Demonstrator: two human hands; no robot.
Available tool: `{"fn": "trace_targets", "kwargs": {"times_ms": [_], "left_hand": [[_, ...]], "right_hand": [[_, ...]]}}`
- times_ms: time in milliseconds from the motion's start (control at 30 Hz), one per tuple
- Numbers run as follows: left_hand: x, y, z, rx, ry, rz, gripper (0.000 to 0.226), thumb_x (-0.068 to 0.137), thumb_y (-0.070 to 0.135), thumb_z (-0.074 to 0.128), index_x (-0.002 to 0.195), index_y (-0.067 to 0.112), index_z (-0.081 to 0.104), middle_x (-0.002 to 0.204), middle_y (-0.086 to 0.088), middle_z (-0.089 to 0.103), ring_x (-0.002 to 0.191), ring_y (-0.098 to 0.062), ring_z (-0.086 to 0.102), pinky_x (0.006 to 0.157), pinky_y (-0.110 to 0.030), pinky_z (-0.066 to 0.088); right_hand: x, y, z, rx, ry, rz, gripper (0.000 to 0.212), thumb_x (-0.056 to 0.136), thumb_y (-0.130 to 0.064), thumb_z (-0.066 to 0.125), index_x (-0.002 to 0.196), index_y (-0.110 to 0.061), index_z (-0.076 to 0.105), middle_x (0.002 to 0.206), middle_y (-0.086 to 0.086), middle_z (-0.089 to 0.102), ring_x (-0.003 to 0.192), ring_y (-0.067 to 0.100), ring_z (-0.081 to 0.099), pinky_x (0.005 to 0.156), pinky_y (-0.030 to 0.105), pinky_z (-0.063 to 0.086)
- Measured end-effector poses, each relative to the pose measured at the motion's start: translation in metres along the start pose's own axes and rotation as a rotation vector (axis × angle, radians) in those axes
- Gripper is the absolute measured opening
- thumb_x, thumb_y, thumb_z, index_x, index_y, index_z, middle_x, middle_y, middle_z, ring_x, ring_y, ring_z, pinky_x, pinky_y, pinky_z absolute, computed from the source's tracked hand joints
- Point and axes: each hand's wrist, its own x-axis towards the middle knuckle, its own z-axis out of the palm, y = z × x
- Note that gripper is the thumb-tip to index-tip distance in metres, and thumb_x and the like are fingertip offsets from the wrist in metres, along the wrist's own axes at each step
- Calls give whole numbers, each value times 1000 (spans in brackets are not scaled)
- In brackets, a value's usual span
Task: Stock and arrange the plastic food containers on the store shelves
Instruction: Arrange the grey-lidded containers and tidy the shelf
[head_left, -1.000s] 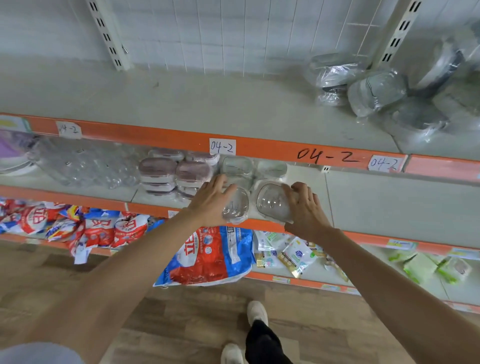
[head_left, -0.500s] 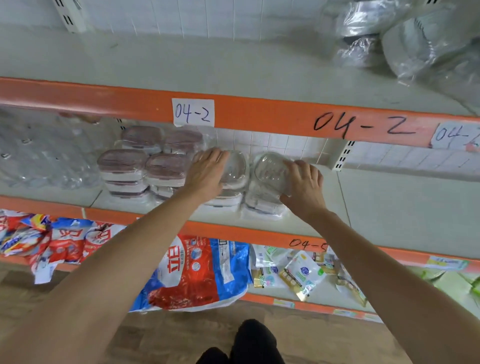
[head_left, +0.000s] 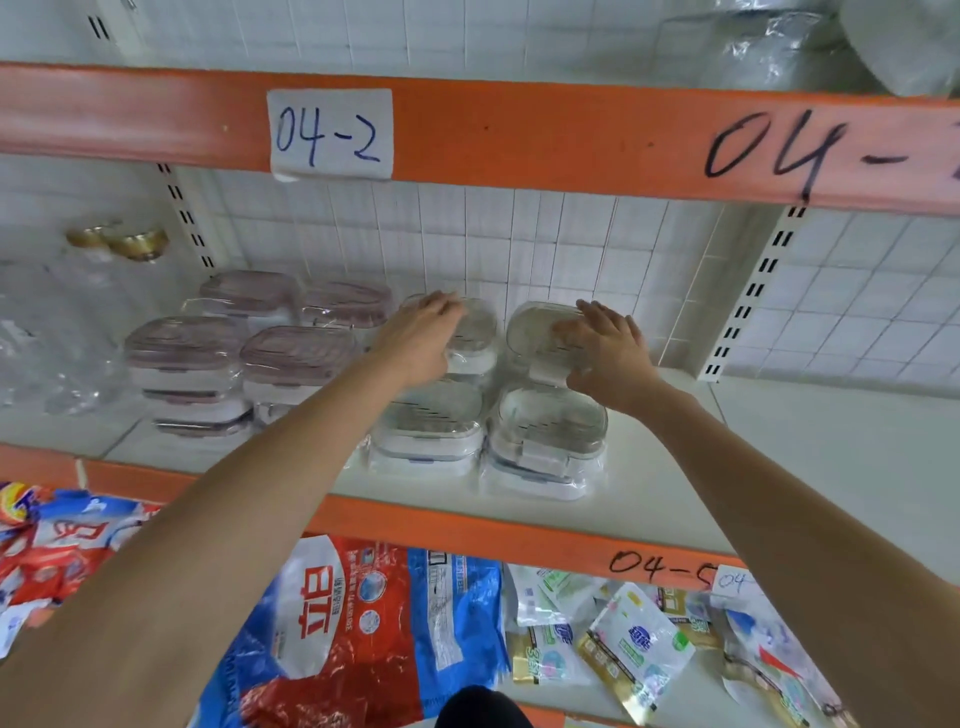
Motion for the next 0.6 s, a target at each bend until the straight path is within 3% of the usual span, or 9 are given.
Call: {"fn": "trace_targets", "kwargs": {"times_ms": [100, 233, 333, 433, 533, 600], "left_hand": [[-3, -6, 6, -16, 23, 28, 55, 87, -2, 55, 139, 12, 43, 139, -7, 46, 130, -25, 39, 108, -38, 33], [-4, -8, 13, 48, 118, -32, 47, 87, 3, 59, 132, 13, 49, 131, -8, 46, 122, -26, 42, 101, -39, 37], [-7, 0, 19, 49, 216, -139, 40, 83, -4, 57, 121, 5, 50, 119, -14, 47, 111, -30, 43, 90, -37, 37], [-10, 11, 29, 28, 271, -129, 38, 74, -15, 51, 108, 1, 50, 112, -18, 46, 106, -32, 42, 80, -33, 34], [-19, 16, 31, 23, 269, -73, 29, 76, -3, 58, 103, 2, 52, 108, -16, 46, 105, -31, 42, 78, -34, 39], [-28, 18, 30, 58, 233, -21, 29, 76, 9, 62, 104, 5, 54, 106, -13, 49, 103, -29, 45, 80, -36, 38]], "right_hand": [[4, 2, 10, -44, -31, -46, 59, 85, -10, 53, 140, -25, 40, 155, 0, 23, 144, 16, 12, 115, 42, 0], [4, -4, 15, -89, 124, -60, 53, 84, -6, 51, 133, -26, 51, 137, 2, 41, 124, 25, 30, 101, 41, 21], [0, -10, 23, -178, 210, -79, 51, 84, 1, 47, 131, -17, 53, 128, 5, 52, 116, 28, 40, 92, 38, 25], [-4, -17, 23, -200, 273, -110, 46, 82, 6, 48, 124, -8, 58, 121, 9, 60, 112, 29, 50, 91, 40, 31], [-10, -28, 19, -229, 384, -347, 32, 71, 6, 66, 101, -5, 70, 101, 8, 70, 89, 28, 64, 77, 38, 46], [-17, -40, 20, -236, 373, -499, 25, 62, 4, 74, 85, -6, 72, 86, 5, 70, 75, 26, 65, 65, 31, 50]]}}
